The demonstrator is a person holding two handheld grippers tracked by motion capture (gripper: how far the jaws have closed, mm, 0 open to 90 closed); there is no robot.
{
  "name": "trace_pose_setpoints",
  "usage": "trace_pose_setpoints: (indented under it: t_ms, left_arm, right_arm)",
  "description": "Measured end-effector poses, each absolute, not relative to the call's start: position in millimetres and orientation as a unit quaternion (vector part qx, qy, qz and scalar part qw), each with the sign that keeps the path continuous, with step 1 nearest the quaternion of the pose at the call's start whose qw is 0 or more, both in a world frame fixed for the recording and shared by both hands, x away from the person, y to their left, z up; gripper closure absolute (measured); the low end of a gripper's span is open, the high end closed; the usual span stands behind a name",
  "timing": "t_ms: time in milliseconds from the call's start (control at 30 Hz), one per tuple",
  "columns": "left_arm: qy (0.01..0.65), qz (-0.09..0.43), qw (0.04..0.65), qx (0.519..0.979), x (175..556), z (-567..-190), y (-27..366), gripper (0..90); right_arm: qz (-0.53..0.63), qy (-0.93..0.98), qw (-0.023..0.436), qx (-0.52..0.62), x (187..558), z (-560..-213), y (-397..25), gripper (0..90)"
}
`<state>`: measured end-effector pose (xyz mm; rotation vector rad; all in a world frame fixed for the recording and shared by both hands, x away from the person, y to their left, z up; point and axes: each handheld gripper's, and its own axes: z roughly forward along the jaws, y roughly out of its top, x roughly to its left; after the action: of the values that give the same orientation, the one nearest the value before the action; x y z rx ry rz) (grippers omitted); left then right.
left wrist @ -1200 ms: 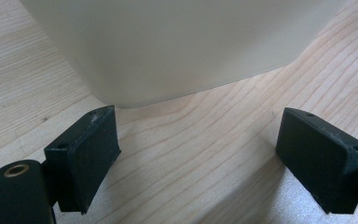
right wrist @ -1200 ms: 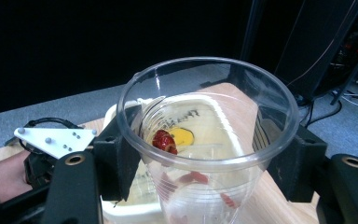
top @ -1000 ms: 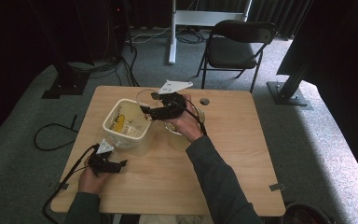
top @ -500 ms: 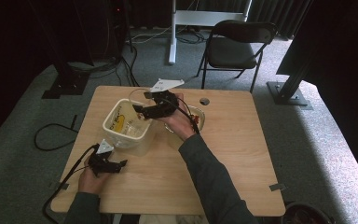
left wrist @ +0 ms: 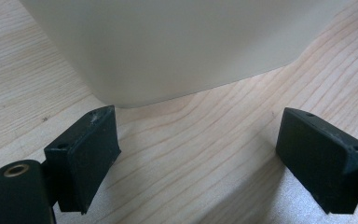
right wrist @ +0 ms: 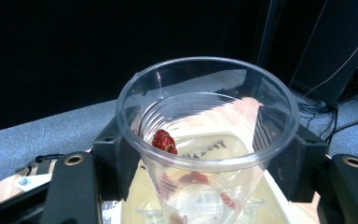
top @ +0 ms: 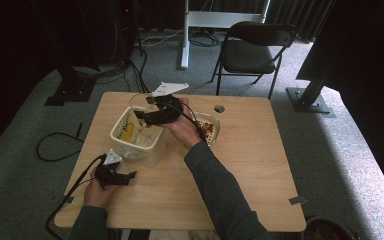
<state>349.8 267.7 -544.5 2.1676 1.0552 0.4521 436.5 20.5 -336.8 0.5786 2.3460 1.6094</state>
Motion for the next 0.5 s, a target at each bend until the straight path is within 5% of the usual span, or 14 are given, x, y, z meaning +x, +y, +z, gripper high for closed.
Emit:
trace_pose_setpoints:
  t_ms: [500]
  left_arm:
    - [0.405,0.174,0.337,0.832,350,-544,268,13.6]
  right_arm:
    - [0.556,0.801,0.103,0.198,441,-343,41,31.9]
